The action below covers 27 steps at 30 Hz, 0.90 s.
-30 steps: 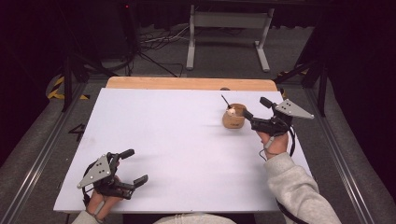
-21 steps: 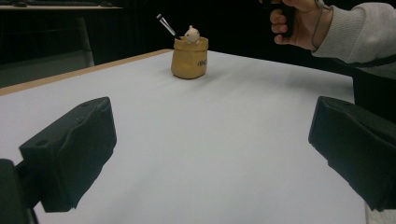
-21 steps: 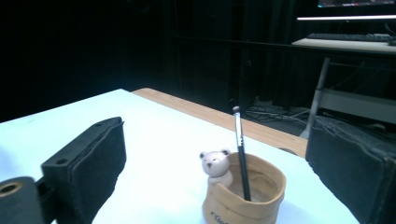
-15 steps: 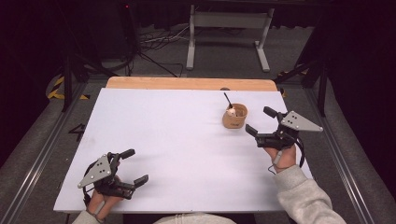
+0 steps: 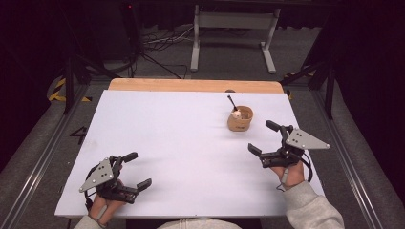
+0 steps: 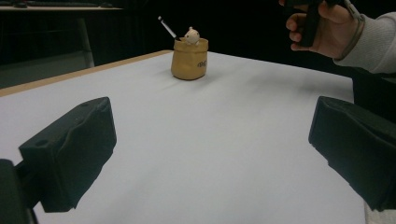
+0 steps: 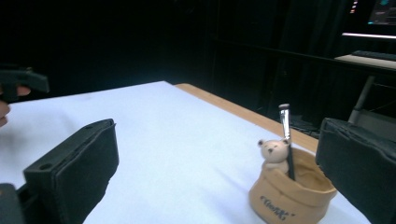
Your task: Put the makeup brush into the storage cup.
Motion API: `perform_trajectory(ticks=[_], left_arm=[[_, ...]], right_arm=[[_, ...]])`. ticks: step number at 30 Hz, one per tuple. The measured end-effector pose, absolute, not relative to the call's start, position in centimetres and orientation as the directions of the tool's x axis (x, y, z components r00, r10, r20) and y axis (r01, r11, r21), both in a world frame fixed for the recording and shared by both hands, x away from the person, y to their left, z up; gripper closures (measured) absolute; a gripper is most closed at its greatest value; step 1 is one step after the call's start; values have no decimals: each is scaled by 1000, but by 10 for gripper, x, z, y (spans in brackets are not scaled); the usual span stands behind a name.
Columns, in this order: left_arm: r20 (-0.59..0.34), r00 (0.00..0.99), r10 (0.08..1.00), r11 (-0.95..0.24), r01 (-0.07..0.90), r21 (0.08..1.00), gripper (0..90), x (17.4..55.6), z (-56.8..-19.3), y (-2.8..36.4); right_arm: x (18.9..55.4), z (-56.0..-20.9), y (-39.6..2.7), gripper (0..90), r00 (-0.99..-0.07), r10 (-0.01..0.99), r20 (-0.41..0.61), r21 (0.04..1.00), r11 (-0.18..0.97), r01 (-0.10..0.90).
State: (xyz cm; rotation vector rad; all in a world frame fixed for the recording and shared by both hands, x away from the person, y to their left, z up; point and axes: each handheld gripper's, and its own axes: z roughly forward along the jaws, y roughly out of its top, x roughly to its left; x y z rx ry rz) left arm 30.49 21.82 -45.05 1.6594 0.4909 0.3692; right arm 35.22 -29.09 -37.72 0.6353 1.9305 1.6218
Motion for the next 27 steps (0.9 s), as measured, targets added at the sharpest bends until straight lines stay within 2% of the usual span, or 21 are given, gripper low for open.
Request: perform_trajectory(ticks=[10, 27], left_arm=[[-42, 855, 518, -99, 108, 989, 15, 305, -450, 218], [-39, 857, 514, -97, 103, 990, 16, 305, -449, 219]], right_arm=[[343, -403, -278, 1, -786, 613, -74, 982, 184, 51], [335, -426, -265, 0, -814, 579, -55, 982, 178, 61]])
